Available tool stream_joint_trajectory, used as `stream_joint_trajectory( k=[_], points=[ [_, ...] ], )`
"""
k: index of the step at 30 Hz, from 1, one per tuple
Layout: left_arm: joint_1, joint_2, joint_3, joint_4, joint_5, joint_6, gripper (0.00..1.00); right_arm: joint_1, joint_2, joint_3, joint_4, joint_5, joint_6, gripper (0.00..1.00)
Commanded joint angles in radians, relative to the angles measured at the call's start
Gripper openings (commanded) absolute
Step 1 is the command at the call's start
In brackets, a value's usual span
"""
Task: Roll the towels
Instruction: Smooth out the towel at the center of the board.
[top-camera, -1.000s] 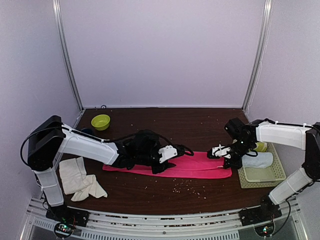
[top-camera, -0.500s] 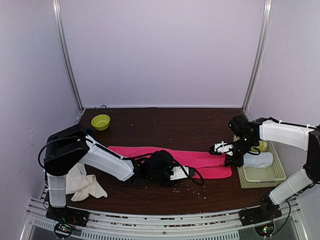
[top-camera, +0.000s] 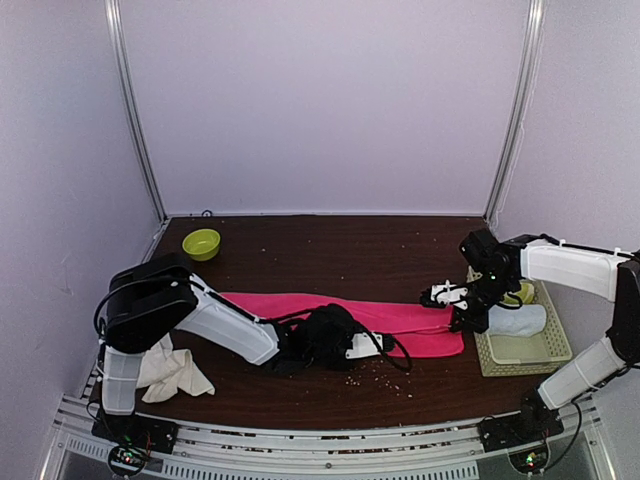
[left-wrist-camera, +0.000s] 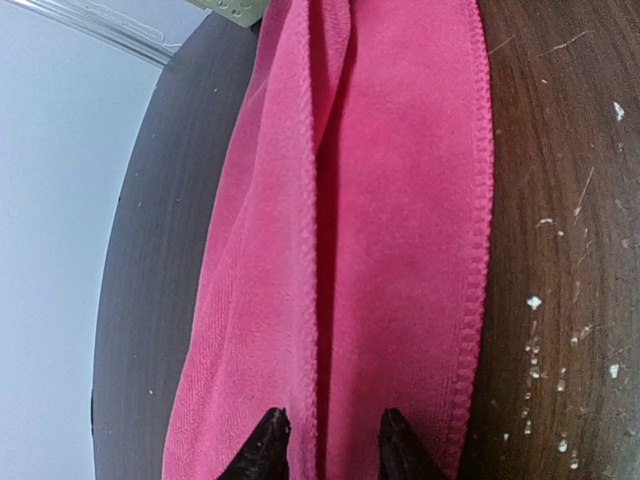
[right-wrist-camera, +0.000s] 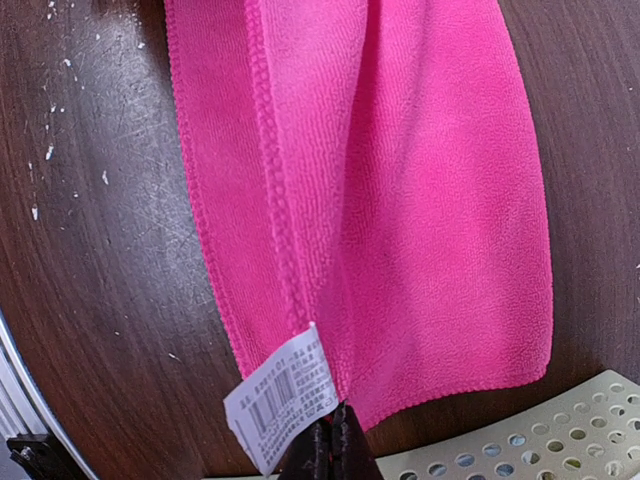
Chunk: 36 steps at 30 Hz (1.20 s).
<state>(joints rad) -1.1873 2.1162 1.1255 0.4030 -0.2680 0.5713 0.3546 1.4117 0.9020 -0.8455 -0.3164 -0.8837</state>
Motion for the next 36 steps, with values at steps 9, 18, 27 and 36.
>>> stream_joint_trajectory(
  k=[9,18,27,36],
  points=[
    [0.002,0.045,0.042,0.062,-0.154,0.053,0.23,-0.022,-0.023,0.016,-0.019,-0.010,-0.001,0.00],
    [0.003,0.007,0.020,0.015,-0.194,0.051,0.12,-0.027,-0.016,0.005,-0.009,-0.006,-0.009,0.00],
    [0.005,0.008,0.106,-0.133,0.035,-0.071,0.20,-0.026,-0.011,0.020,-0.018,-0.014,-0.009,0.00],
    [0.005,0.032,0.151,-0.131,0.035,-0.061,0.17,-0.028,-0.019,0.020,-0.023,-0.004,-0.007,0.00]
  ],
)
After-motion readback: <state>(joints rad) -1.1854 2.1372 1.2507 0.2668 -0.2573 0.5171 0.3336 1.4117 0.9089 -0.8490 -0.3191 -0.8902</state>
